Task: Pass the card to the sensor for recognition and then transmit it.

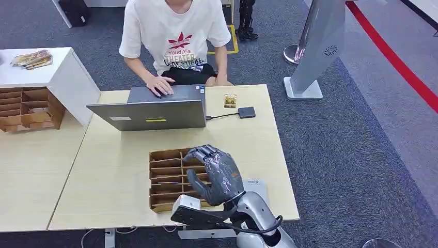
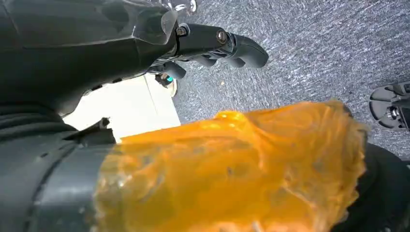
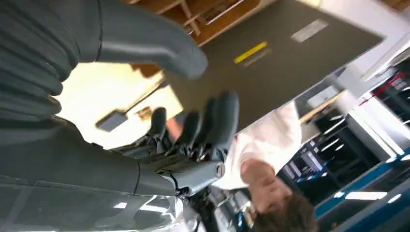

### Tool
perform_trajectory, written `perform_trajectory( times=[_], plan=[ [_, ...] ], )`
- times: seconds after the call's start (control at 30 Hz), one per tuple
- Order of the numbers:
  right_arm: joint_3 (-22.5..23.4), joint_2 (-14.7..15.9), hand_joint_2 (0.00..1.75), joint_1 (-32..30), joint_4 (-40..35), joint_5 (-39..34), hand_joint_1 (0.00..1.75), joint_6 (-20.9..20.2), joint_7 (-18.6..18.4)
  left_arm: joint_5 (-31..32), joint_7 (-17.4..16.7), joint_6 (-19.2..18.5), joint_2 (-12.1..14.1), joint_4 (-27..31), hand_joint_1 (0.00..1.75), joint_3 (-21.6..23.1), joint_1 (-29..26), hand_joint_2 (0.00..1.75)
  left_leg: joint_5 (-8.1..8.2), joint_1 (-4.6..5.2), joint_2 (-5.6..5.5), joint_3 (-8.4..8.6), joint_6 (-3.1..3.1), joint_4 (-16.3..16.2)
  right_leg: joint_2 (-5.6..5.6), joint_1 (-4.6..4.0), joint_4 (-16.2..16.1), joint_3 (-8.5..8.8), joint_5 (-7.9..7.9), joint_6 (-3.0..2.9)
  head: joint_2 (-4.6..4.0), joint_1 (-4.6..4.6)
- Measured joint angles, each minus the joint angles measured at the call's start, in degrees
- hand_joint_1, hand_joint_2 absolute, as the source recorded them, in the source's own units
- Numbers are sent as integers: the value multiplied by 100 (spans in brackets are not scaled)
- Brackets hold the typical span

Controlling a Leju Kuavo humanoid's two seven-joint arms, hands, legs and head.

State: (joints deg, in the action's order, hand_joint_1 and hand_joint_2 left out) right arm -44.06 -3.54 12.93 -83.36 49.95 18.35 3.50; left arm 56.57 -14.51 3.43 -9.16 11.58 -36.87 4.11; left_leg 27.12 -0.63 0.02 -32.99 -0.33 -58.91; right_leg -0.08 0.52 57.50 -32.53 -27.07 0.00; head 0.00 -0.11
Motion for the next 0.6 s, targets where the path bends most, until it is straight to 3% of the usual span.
perform_trajectory(
  times=[0.1, 0.13, 0.2, 0.27, 0.3, 0.37, 0.6],
  plan=[
    [-5, 0, 175, 3, 90, 351, 169, 176, -180, 0, 0, 2, 2, 0, 0, -2, 0, 0, 0, 0, 0, -1, 0, 0, 0, 0, 0, 0, 0, 0, 0, 0],
    [-4, 0, 175, 4, 127, 429, 134, 208, -230, 0, 0, 4, 2, 0, 0, -2, 0, 0, 0, 0, 0, -1, 0, 0, 0, 0, 0, 0, 0, 0, 0, 0],
    [-4, 0, 175, 10, 192, 613, 126, 271, -324, 2, 0, 11, 2, 0, 0, -2, -1, 0, 0, 0, 0, -2, 0, 0, 0, 0, 0, 0, 0, 0, 0, 0],
    [-5, 0, 175, 30, 269, 775, 89, 289, -420, 4, 0, 13, 2, 0, 0, -2, -1, 0, 0, 0, 0, -2, 0, 0, 0, 0, 0, 0, 0, 0, 0, 0],
    [-5, 0, 175, 46, 317, 853, 84, 306, -468, 4, 0, 13, 2, -2, 0, -4, 0, 0, 0, 0, 0, -2, 0, 0, 0, 0, 0, 0, 0, 0, 0, 0],
    [-5, 0, 175, 78, 385, 946, 52, 337, -516, 9, 0, 15, 2, 0, 0, -4, -1, 0, 0, 0, 0, -2, 0, 0, 0, 0, 0, 0, 0, 0, 0, 0],
    [-5, -17, 175, 153, 606, 1170, 47, 363, -650, 22, 0, 18, 2, -2, 0, -4, -1, 0, 0, 0, 0, -2, 0, 0, 0, 0, 0, -1, 0, 0, 0, 0]
  ],
)
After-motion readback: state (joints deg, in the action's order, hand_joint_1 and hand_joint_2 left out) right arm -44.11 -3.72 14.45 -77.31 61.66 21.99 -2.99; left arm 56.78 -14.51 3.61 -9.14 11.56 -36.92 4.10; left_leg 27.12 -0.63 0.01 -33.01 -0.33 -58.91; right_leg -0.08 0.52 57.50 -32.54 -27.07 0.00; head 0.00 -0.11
